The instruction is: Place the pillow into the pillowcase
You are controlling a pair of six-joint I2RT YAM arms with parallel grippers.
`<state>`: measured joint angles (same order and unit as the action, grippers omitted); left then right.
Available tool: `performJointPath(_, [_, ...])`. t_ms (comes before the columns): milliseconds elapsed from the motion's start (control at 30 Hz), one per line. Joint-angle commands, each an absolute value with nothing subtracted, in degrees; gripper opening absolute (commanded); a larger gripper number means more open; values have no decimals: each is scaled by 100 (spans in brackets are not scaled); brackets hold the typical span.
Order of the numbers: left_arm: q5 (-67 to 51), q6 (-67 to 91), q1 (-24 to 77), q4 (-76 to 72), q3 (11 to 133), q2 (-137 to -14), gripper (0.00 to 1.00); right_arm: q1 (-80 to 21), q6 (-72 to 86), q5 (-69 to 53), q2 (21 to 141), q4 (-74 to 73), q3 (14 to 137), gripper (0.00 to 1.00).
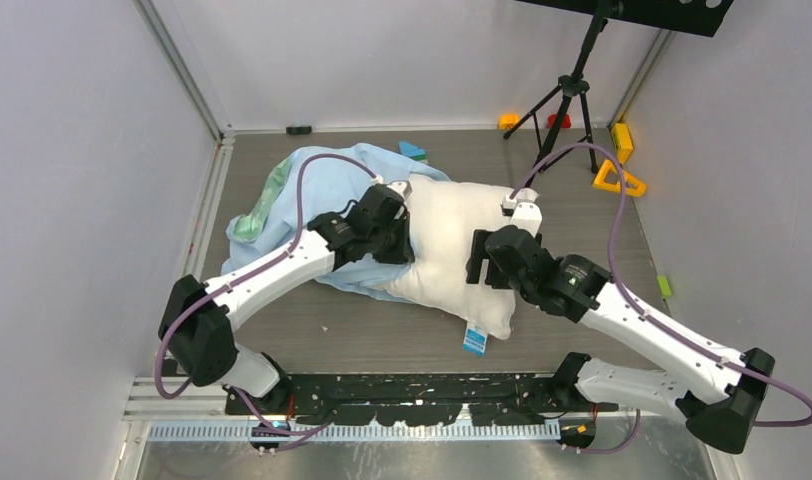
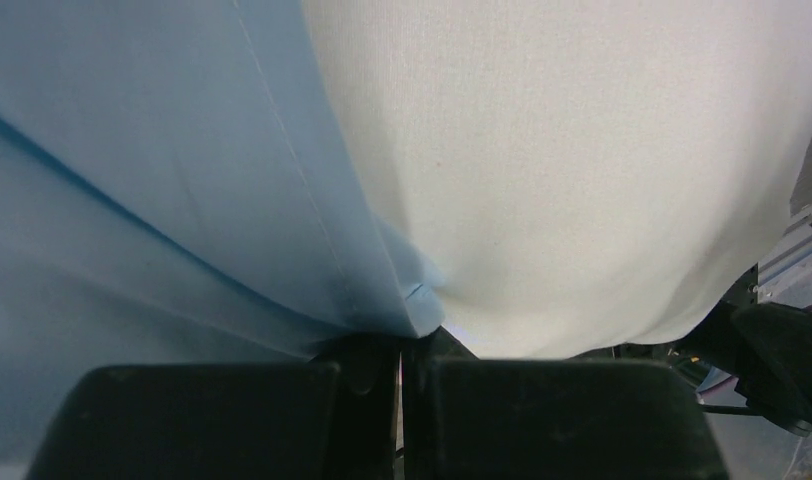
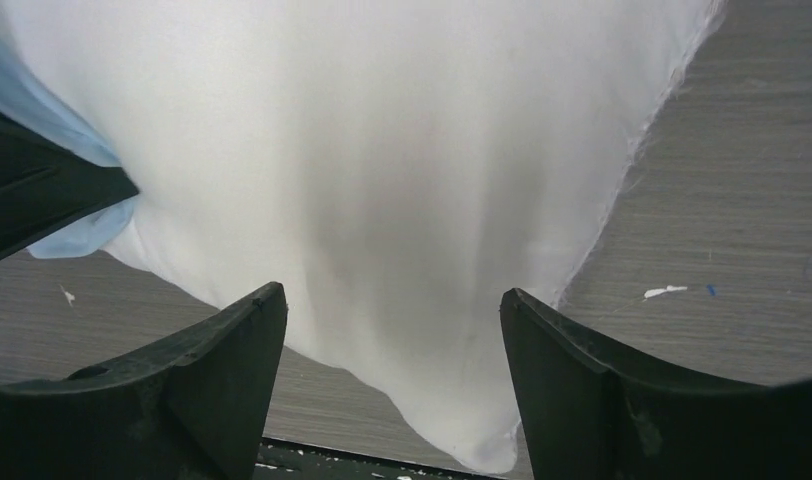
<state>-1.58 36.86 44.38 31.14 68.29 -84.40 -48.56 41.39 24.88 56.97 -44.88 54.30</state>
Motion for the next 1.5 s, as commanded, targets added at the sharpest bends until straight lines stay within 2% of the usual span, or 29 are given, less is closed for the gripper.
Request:
performJointPath(0, [-44,3704,4360,3208,7095,-8221,0,-5283,3593,3325,5589,-4403,5912,83])
performJointPath(267, [-326,3622,4359,3381,7387,-7834,2,-6197,3077,3583,6642,-3753,5867,87])
performJointPath(467, [-377,3589,4359,3533,7442,-7725,3,-6258,3087,3896,7703,-3263,5752,90])
performJointPath(500, [-390,3582,4360,3573,7465,-7728,3,-6217,3126,3891,7800,-3304,5833,84])
performJointPath(533, [-399,3582,4360,3603,7485,-7712,5,-6160,3208,3856,7875,-3384,5955,70])
performJointPath(600, [-392,3581,4359,3696,7539,-7630,10,-6016,3372,3628,7882,-3534,6256,12])
performJointPath(633, [-369,3578,4359,3744,7552,-7554,14,-5890,3512,3431,7832,-3605,6337,2])
performJointPath(800, [-358,3524,4366,3863,7625,-7002,40,-5129,4187,1670,7495,-3551,6687,0])
performJointPath(967, [-328,3377,4425,4075,7528,-6444,61,-4919,4502,1282,7399,-3742,7271,0])
performJointPath(1100, [46,3309,4525,4304,7180,-6013,60,-4877,4615,1263,7551,-3937,7798,0])
performJointPath(1300, [1763,3694,4994,4553,6212,-5515,52,-4875,4642,1228,7803,-4044,8331,0])
performJointPath(1467, [2901,4294,5168,4530,5517,-5459,57,-4873,4649,1136,7881,-4067,8461,0])
